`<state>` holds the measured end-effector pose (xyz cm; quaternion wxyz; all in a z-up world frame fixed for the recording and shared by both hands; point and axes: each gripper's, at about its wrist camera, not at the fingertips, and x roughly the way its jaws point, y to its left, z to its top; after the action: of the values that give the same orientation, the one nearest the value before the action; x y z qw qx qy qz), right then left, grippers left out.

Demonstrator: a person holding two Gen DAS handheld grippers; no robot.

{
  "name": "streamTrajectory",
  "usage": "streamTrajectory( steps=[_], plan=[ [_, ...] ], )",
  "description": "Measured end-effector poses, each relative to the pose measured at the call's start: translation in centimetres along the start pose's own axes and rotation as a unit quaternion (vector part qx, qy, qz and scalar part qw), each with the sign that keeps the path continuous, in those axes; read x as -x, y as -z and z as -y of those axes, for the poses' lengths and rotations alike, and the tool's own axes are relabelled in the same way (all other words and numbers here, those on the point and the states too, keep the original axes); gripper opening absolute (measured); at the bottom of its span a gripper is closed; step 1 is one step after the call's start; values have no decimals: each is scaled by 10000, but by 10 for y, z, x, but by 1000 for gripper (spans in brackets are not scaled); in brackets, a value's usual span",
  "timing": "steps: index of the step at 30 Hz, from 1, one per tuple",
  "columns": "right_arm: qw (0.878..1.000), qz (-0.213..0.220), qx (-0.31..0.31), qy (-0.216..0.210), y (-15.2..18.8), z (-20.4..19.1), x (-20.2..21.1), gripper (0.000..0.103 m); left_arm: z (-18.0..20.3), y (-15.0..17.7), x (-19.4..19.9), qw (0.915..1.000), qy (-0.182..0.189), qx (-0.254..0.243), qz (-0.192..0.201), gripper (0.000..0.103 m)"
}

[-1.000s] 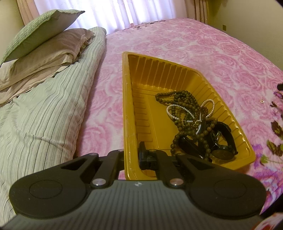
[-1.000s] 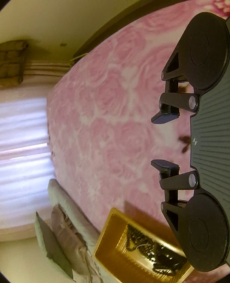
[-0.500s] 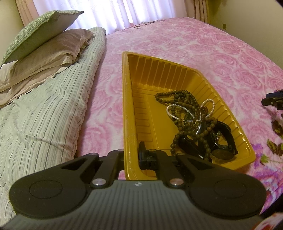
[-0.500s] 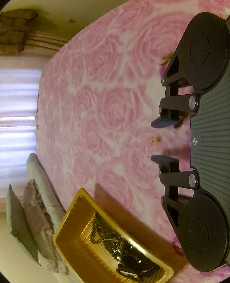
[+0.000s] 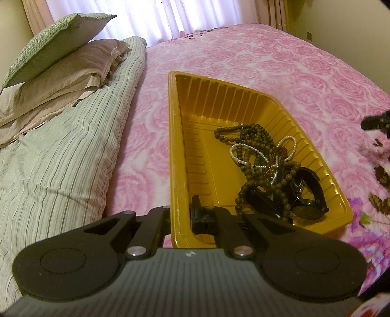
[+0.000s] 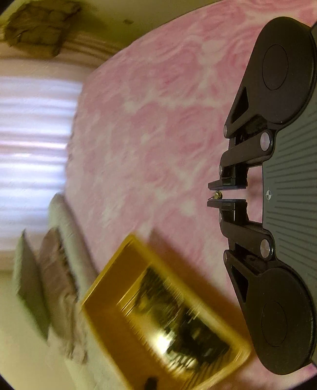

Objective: Organize jewelry
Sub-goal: 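Grasp the small gold charm on the cover with the right tool, then carry the gold charm over the tray and open the right tool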

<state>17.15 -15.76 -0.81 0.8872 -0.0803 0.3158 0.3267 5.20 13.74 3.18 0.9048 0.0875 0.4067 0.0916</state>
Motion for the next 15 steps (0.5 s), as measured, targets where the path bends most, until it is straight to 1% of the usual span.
streamTrajectory(
  steps=[4,9,15],
  plan=[
    [9984,228,69,-510,-24,-30,6,7,-1,1,-1,10000,17,10,10,3],
    [9940,344,178,-1021,-49,-67,3,7,-3,2,-2,10000,36,12,15,3],
    [9898,280,325,-1355,-64,-96,-8,7,-4,3,-2,10000,49,29,20,3]
  ],
)
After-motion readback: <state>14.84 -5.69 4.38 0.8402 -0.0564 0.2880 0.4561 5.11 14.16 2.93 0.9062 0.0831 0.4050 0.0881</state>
